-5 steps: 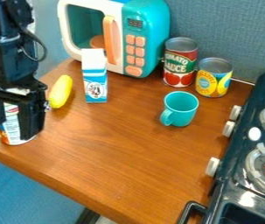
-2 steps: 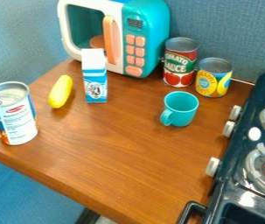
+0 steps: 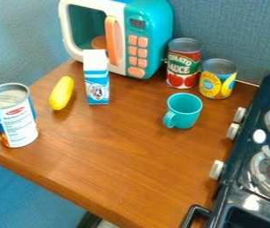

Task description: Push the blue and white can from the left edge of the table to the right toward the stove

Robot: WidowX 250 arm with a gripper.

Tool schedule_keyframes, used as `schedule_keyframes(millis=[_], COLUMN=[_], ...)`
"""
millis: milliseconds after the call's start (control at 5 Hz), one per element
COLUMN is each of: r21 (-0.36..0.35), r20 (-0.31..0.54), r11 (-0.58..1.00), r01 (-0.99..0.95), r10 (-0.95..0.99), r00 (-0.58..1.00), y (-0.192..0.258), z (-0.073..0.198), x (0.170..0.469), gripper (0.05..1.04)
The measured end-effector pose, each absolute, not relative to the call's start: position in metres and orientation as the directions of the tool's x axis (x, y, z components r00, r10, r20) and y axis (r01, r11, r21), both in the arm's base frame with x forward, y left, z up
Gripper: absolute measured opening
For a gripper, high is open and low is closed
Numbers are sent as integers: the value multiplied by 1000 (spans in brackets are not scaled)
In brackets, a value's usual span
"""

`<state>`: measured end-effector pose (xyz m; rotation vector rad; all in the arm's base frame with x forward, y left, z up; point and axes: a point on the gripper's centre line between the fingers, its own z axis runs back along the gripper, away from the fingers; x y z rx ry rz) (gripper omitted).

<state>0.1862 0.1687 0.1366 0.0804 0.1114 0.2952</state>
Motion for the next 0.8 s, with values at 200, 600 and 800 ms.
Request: schedule_keyframes(millis=[200, 600, 800], r21=[165, 302, 382], r20=[-152, -239, -258], r11=[963, 933, 912], r01=[-213, -196, -148], r10=[238, 273, 259], r00=[959, 932, 931], y=[199, 234, 231], z=[142, 138, 128], x=[200, 210, 228], gripper=[1001, 1001, 1001])
